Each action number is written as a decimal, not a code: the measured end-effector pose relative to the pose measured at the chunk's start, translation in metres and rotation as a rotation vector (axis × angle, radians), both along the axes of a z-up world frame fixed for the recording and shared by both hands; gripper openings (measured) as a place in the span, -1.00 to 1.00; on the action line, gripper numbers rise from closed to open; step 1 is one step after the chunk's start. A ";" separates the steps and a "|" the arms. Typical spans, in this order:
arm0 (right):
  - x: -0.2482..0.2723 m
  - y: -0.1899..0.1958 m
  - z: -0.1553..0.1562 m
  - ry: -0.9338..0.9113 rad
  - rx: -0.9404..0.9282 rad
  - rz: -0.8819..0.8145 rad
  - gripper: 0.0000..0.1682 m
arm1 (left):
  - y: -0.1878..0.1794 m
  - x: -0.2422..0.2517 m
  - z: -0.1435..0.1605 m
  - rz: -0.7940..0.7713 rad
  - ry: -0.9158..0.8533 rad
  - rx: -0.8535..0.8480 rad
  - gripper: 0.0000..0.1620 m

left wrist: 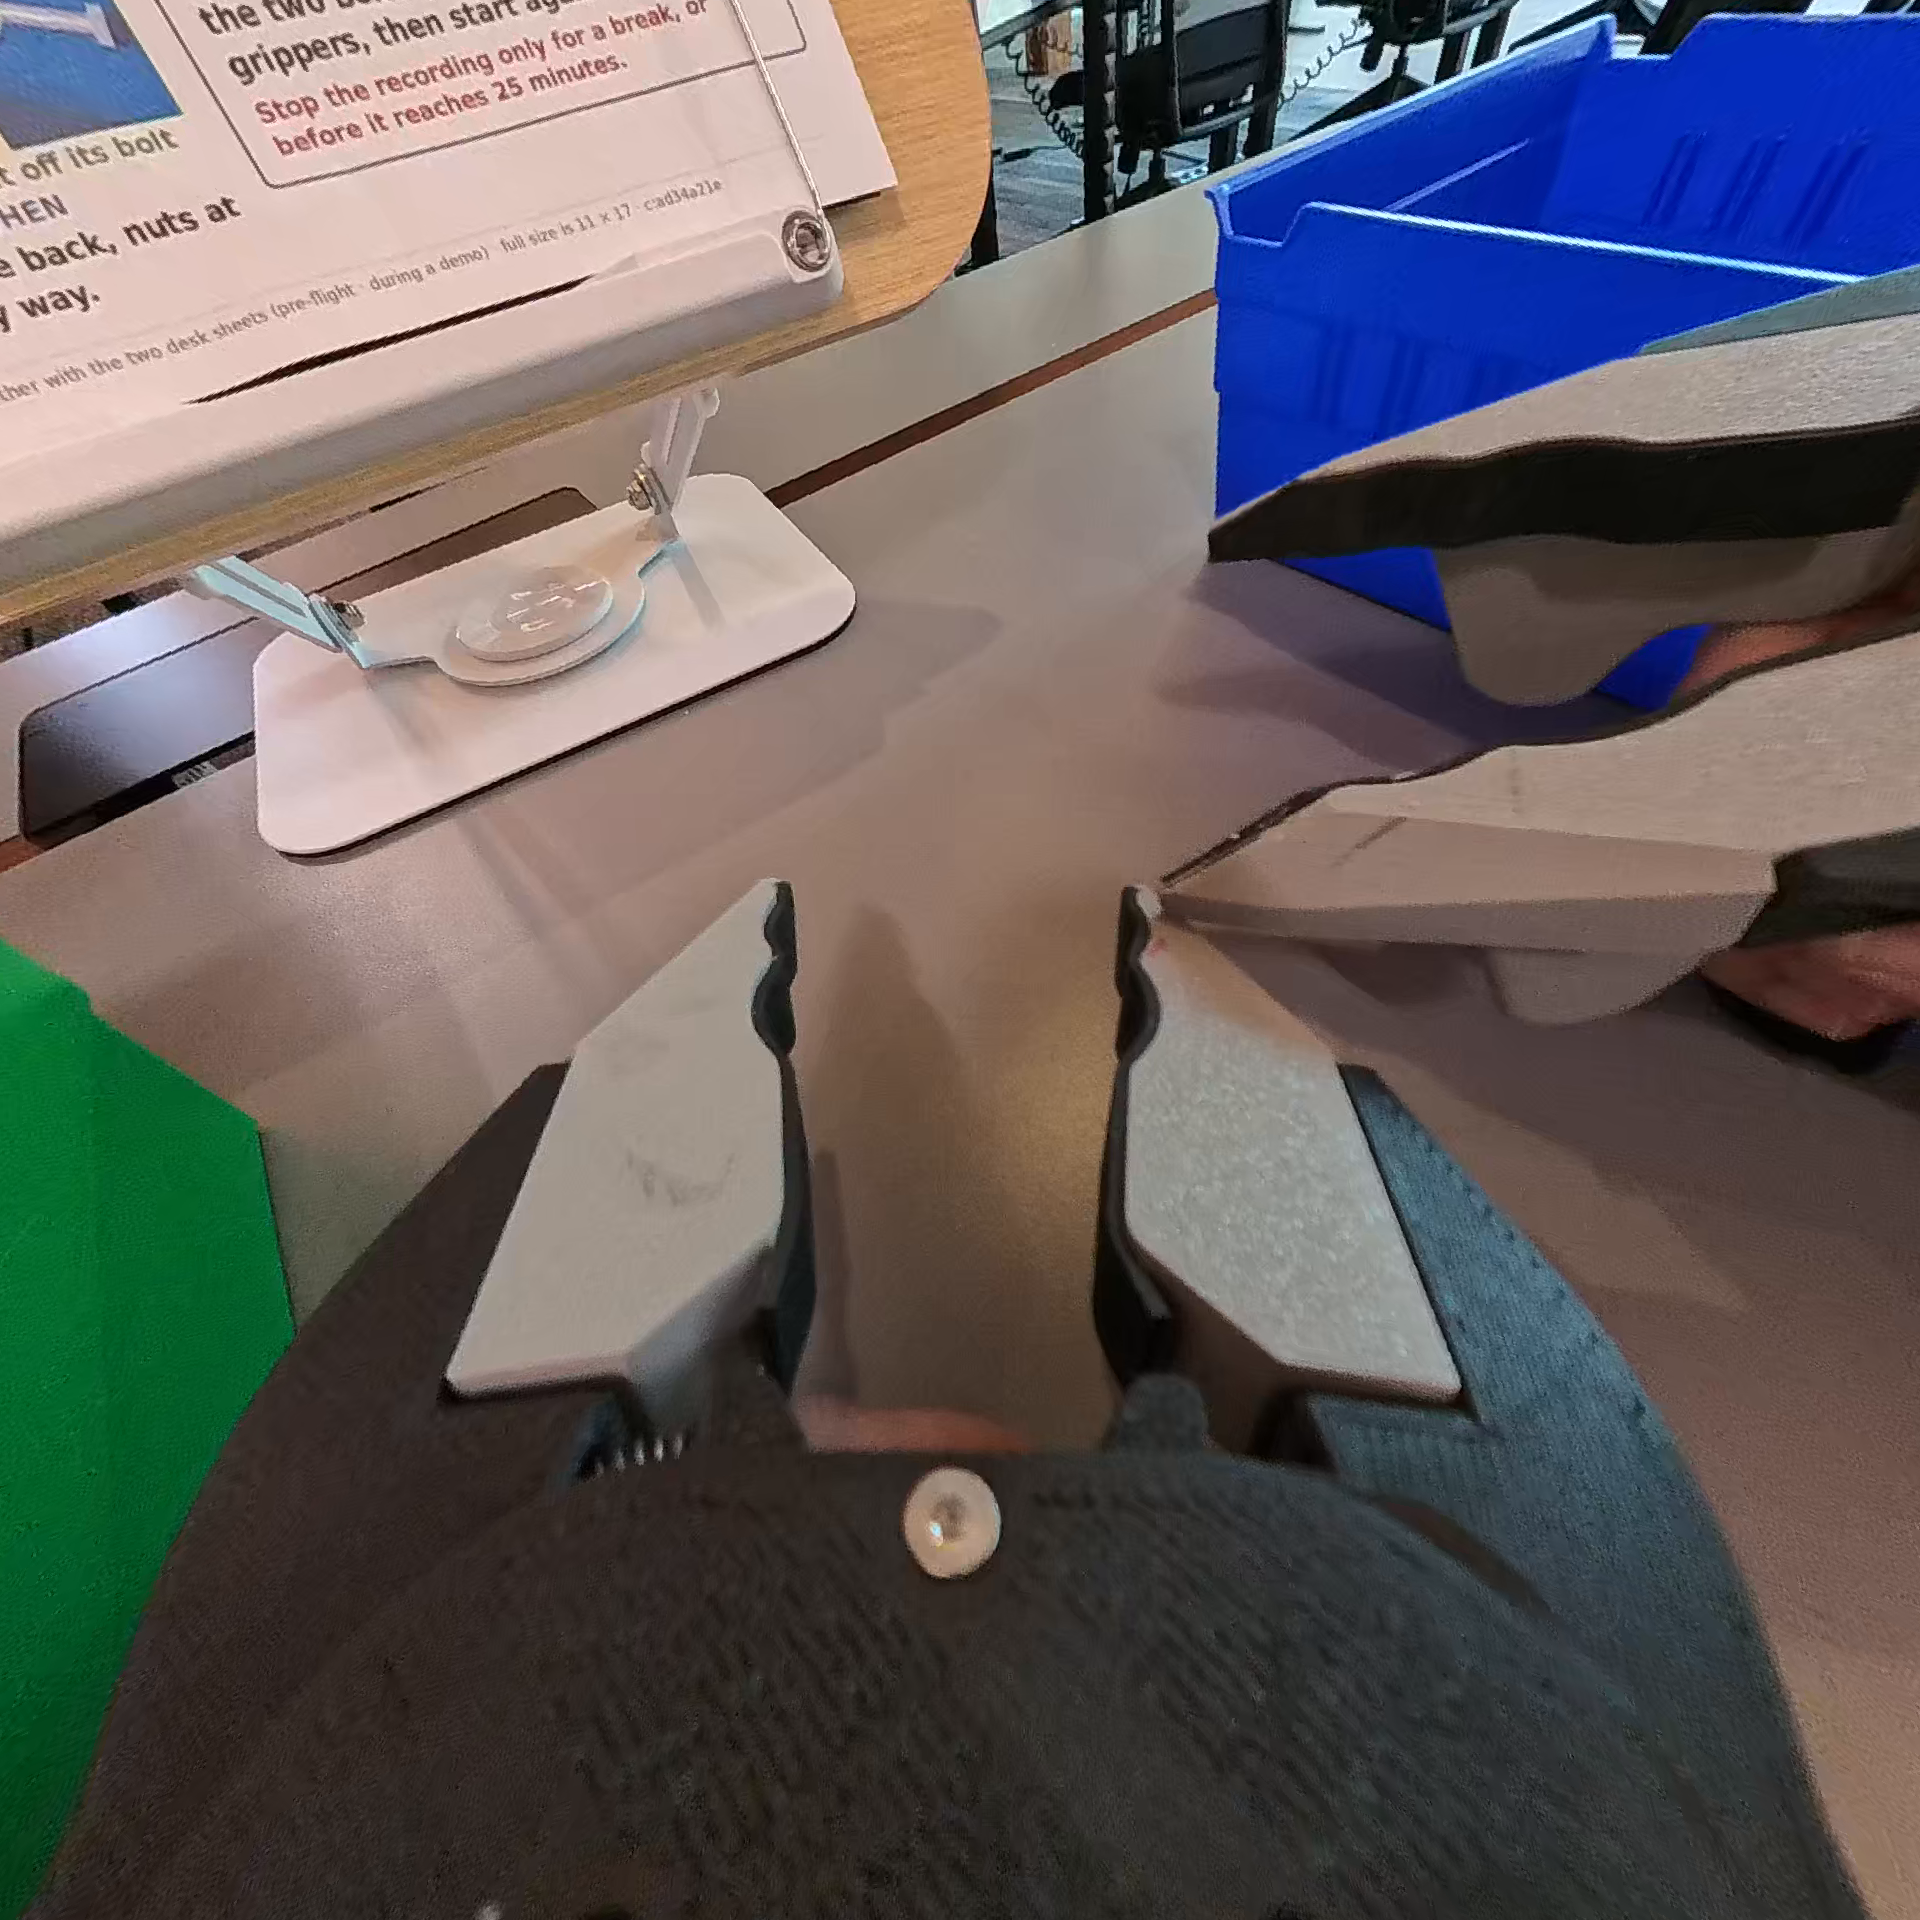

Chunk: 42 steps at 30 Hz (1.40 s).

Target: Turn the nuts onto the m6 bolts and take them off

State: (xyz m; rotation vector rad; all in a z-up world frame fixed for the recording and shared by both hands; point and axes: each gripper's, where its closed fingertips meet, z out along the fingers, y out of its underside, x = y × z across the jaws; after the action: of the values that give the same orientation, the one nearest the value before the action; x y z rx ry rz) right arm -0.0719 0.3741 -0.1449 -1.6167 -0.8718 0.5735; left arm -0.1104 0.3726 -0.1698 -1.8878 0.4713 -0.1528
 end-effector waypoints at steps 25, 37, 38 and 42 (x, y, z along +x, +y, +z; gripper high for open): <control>-0.012 0.002 -0.006 0.039 -0.085 0.058 0.01 | -0.006 0.005 -0.006 -0.042 0.002 -0.044 -0.26; -0.001 0.006 -0.004 0.026 -0.046 0.037 -0.13 | 0.005 0.014 -0.006 -0.024 0.014 -0.034 -0.30; 0.000 0.007 -0.003 0.025 -0.038 0.032 -0.12 | 0.008 0.018 -0.007 -0.036 0.008 -0.048 -0.30; 0.003 0.011 -0.005 0.028 -0.051 0.016 -0.21 | 0.017 0.025 -0.010 -0.068 0.010 -0.070 -0.32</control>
State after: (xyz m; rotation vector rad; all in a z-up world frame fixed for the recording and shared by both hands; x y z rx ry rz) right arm -0.0694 0.3846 -0.1494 -1.6454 -0.8562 0.6321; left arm -0.0853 0.3901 -0.1802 -1.9428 0.5430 -0.2074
